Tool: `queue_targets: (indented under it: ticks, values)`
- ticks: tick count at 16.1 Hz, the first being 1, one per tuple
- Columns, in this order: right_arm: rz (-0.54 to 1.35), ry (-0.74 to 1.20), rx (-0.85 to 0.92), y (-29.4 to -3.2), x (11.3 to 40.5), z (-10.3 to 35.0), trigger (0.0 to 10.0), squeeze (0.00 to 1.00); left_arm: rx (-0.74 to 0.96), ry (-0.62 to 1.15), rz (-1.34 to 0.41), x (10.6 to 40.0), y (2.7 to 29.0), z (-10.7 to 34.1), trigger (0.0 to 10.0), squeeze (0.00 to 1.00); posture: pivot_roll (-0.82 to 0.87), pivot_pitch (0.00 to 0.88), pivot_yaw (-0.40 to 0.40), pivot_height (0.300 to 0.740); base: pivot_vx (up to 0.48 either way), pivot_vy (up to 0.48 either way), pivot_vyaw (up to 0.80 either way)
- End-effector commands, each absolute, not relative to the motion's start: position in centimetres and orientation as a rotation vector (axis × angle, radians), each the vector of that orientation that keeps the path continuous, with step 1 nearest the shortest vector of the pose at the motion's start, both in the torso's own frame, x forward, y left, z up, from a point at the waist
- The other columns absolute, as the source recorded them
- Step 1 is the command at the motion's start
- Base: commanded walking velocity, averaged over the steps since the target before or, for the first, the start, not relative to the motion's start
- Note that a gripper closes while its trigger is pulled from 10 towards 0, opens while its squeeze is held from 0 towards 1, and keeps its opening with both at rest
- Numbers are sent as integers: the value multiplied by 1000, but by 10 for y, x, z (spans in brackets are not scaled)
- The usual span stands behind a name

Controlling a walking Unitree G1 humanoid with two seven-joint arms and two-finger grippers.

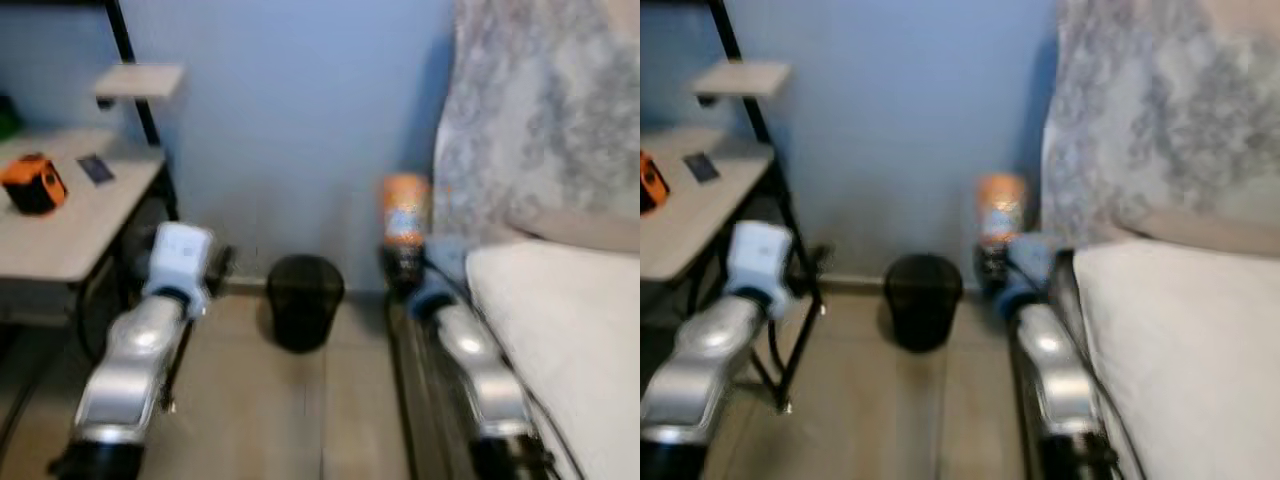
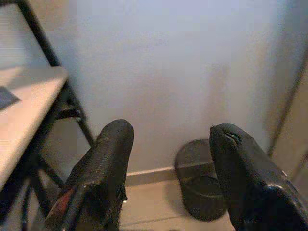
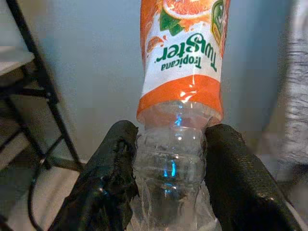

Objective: Clean up the room

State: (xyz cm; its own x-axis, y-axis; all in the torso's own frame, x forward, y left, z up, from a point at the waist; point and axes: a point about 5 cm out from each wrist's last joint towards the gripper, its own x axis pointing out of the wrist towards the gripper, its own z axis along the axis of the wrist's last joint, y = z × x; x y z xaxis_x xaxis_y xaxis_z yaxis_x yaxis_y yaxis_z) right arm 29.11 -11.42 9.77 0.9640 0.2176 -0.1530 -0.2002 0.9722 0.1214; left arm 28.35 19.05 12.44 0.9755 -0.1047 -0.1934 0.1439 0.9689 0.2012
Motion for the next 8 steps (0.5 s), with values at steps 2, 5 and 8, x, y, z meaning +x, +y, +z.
queue_targets:
  ticks: [2, 5, 8]
  values:
    - [143, 170, 91, -133, 292, 97, 10000, 0, 210, 169, -169, 285, 178, 127, 10000, 0, -6, 0, -19, 740, 351, 0, 0]
    - [142, 171, 93, -133, 292, 97, 10000, 0, 210, 170, -171, 285, 179, 127, 10000, 0, -5, 0, -20, 740, 350, 0, 0]
    - [137, 175, 91, -133, 292, 96, 10000, 0, 211, 175, -173, 285, 180, 126, 10000, 0, -6, 0, -19, 740, 349, 0, 0]
